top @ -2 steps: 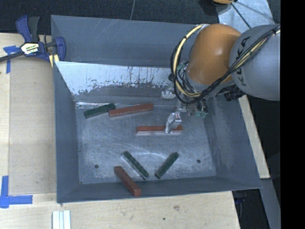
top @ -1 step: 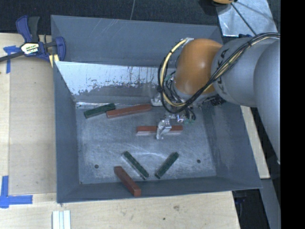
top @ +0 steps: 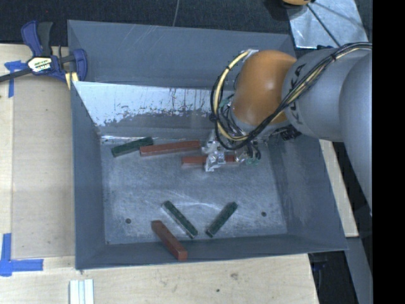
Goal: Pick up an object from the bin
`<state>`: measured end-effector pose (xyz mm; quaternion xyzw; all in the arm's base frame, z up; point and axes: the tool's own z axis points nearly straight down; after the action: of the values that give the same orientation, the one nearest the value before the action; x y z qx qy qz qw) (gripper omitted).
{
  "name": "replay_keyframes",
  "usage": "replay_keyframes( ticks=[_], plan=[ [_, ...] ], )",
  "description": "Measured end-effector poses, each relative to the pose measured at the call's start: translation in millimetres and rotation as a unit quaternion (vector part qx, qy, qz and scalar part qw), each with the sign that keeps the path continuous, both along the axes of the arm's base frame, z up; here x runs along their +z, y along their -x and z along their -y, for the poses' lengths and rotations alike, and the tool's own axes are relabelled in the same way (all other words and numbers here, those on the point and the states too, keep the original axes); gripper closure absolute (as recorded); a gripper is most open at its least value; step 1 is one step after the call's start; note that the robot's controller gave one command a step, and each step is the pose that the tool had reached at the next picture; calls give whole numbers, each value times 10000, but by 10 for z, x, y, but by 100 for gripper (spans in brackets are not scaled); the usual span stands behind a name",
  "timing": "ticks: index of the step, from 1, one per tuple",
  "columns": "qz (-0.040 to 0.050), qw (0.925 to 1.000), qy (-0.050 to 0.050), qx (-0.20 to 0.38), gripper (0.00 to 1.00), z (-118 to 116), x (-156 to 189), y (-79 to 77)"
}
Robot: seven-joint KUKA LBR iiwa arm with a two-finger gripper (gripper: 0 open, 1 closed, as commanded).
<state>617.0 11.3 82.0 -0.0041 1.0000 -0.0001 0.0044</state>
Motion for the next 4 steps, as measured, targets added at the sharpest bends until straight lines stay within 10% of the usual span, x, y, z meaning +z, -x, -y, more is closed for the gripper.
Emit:
replay_keyframes(
  ticks=[4],
  plan=[
    [-29,10000,0,-1,100,1,230,7]
  ],
)
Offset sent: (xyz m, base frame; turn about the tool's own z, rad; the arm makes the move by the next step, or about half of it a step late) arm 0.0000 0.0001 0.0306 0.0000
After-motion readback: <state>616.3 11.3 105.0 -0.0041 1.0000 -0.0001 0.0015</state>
